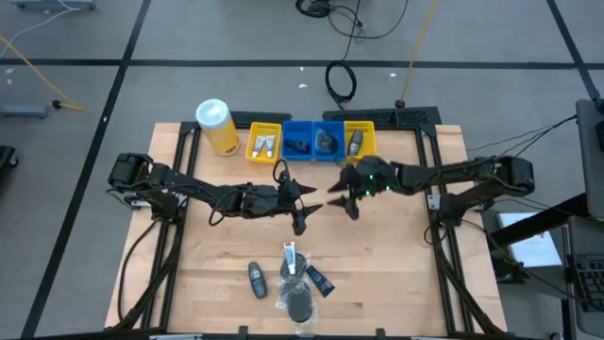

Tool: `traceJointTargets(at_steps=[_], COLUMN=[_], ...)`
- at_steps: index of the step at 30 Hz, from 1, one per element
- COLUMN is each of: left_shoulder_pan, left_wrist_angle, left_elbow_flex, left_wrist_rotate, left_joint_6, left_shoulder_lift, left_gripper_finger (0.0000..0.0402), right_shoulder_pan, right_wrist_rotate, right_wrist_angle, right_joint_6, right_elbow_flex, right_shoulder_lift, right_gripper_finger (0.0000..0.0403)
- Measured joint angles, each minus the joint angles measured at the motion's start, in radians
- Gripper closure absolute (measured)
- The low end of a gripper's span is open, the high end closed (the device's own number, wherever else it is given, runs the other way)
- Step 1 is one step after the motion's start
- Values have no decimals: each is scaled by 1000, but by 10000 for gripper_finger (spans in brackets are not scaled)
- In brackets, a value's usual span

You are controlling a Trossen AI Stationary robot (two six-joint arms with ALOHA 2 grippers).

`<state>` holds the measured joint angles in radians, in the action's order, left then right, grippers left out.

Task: Pick & Place Travel size toiletries
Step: Put the shave cream into the left blue bin

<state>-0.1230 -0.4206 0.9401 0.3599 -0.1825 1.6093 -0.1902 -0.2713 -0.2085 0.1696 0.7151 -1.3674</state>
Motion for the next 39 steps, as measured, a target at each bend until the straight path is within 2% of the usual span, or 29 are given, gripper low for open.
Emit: traceJointTargets(at_steps=[7, 16, 20, 23, 33, 39], left_shoulder_pan=[-4, -4, -4, -4, -3, -3], left_wrist_angle=[0, -1, -1, -2, -2, -1], left_elbow_flex=[0, 0, 0, 0, 0, 0], left_wrist_rotate=[-1, -3, -3, -3, -3, -3], left_joint_6=[9, 31, 31, 31, 30, 30], left_shoulder_lift=[0, 0, 0, 0, 0, 0], left_gripper_finger=[158, 158, 158, 158, 158, 158], right_shoulder_pan=[200, 475, 570, 616, 702, 745], right_wrist_rotate=[23, 276, 403, 457, 458, 487], right_wrist_angle=[2, -21, -68, -147, -387, -446], right_joint_6=[51, 164, 214, 237, 329, 395], right_elbow_flex=[0, -1, -1, -1, 0, 15], right_shoulder_lift=[0, -26, -80, -144, -357, -460], right_gripper_finger=[207, 207, 207, 207, 207, 207])
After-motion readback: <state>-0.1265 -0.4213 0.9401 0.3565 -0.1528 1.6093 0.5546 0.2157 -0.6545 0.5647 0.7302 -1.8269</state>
